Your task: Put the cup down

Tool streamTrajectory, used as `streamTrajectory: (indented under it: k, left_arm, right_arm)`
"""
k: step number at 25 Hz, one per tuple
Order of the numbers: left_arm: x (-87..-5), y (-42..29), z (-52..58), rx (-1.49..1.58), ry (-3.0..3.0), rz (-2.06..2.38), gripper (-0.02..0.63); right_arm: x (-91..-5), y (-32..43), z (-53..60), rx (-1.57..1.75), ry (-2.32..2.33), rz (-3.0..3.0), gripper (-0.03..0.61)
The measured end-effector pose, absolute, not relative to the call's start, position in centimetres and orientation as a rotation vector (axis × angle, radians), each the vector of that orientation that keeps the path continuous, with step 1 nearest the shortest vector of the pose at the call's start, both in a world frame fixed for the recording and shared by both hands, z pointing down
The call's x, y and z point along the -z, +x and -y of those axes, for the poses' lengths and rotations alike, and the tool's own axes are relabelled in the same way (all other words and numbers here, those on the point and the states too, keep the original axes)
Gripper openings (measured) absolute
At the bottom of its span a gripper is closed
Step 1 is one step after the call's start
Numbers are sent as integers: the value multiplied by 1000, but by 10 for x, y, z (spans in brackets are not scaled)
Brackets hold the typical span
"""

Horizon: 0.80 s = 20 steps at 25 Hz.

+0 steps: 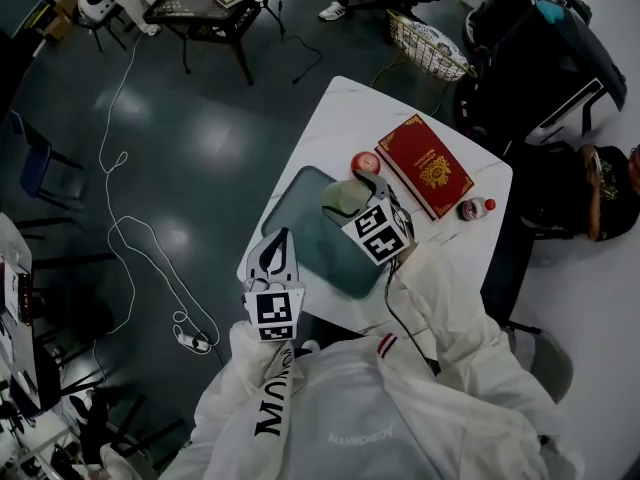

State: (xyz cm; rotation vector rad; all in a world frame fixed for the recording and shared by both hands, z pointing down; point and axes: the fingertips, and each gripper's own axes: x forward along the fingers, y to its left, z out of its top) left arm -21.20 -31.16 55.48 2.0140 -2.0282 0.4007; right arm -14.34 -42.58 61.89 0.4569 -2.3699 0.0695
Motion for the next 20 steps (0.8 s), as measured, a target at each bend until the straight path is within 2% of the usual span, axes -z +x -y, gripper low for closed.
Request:
streamTrajectory:
  k: [20]
  left_arm:
    - [-566, -220, 313, -379, 1938, 2041, 12]
  right_arm:
    - [-699, -185, 446, 86, 174, 2182, 410]
